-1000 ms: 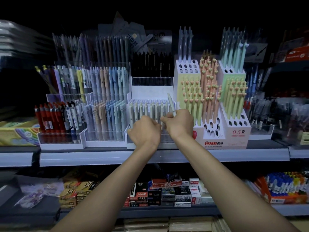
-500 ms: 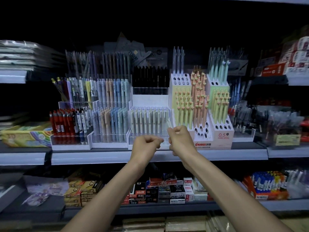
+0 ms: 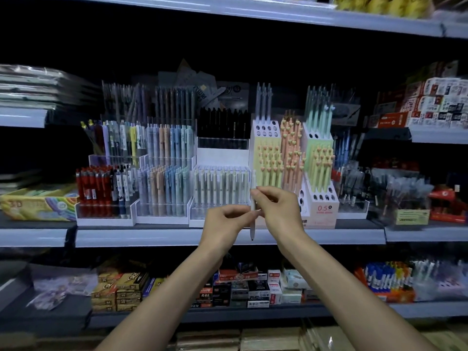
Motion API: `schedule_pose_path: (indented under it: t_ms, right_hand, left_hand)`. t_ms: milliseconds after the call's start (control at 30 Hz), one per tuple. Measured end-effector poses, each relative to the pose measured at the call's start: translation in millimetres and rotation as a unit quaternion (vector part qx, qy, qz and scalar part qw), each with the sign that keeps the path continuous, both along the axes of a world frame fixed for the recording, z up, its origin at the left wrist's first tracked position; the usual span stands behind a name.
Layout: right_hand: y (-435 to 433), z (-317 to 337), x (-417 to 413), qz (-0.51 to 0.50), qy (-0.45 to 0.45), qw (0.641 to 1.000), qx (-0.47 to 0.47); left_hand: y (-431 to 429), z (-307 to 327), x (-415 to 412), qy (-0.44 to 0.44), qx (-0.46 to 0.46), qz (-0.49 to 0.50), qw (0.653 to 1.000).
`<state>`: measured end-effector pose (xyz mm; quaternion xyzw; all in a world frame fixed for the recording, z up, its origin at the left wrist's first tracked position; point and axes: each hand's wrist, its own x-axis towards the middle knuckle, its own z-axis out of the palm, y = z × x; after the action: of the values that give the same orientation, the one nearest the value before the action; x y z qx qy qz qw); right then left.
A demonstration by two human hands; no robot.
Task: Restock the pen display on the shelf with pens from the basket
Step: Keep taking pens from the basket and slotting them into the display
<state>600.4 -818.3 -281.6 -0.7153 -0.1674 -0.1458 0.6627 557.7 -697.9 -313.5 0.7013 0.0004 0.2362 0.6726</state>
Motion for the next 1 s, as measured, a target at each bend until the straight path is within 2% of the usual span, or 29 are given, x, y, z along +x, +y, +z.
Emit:
schedule_pose_path:
  t_ms: [233,400,667,833,1000]
  right_hand:
    - [-9.1,6.1,7.6,0.009,-0.003,1.0,0.016]
    - [1.6,17.5,23.6,-0.028,-0.063,0.997,-0.039]
    - [34.4,22.4,67.9,-0.06,-0.145,0.986,-0.051]
    - [46.4,18.1,92.6,-0.081,-0.169,0.979,-0.075]
    - [51.4,10.6,108.9,-0.1,-0.163,0.977,-0.095]
  left_hand:
    - [3.6,1.6,14.4,-0.02,0.035,0.028,0.999]
    - [9.5,8.9,39.8,-0.023,0.063,0.074,0.995]
    - [20.9,30.9,88.8,-0.018,0.166,0.201,0.965]
    - [28.0,29.3,107.3,0.002,0.186,0.227,0.956]
    - [27.7,20.6,121.7,0.032,0.249,0.259,0.933]
